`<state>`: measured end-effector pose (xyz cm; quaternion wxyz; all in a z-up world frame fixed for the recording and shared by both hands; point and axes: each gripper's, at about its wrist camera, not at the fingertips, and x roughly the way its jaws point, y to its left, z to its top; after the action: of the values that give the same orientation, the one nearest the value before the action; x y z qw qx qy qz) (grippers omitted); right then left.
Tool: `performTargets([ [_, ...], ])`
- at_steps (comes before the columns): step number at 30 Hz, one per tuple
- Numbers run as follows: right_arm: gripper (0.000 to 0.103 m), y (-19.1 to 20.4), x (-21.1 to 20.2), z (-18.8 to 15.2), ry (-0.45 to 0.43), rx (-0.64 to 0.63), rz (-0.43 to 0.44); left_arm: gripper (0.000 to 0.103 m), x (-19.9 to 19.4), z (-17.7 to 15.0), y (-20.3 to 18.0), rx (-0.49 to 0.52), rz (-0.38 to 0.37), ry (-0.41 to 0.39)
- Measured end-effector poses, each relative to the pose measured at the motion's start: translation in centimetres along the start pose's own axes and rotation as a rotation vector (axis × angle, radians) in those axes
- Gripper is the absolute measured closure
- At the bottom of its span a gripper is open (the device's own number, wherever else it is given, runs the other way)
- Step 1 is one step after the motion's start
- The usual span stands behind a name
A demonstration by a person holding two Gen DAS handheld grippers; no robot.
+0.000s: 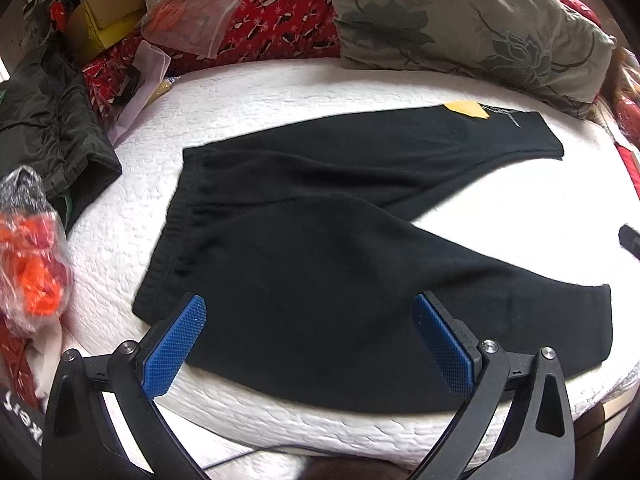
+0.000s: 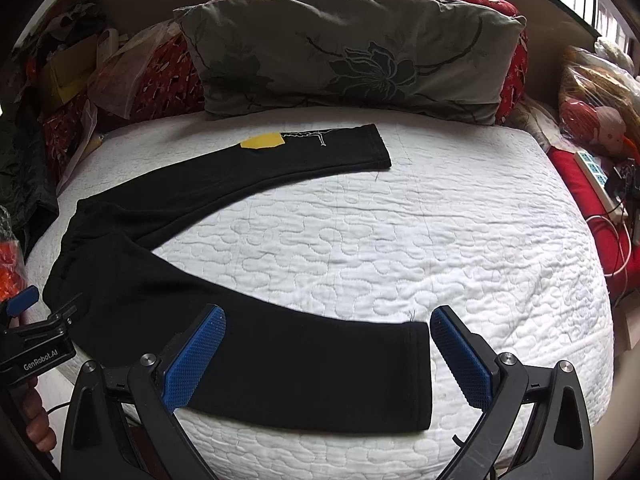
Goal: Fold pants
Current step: 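Grasp the waistband with the left gripper while the right gripper grasps the leg hem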
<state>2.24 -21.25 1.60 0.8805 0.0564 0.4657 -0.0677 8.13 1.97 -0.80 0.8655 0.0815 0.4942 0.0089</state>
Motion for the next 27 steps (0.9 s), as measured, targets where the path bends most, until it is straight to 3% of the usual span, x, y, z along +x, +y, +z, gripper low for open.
performTargets([
  [7,0.0,-4.0,4.7,7.4,0.015,0.018,-0.044,0.0,3.2,6.4,6.5,-0.114,-0.051,0.11],
  [14,0.0,-5.6,10.7,13.6,0.06,0.017,-0.055,0.0,6.9,9.8,10.9,-0.22,-0.013,0.183],
  [17,0.0,-6.4,12.5,15.0,0.078,0.072,-0.029,0.0,8.2,10.1,11.4,-0.251,-0.036,0.2],
  [21,0.0,-6.9,14.1,16.2,0.093,0.099,-0.018,0.0,10.3,10.6,11.3,-0.251,-0.011,0.241],
  [27,0.0,-7.5,16.5,17.4,0.132,0.103,-0.004,0.0,11.3,12.1,13.2,-0.324,-0.101,0.257],
])
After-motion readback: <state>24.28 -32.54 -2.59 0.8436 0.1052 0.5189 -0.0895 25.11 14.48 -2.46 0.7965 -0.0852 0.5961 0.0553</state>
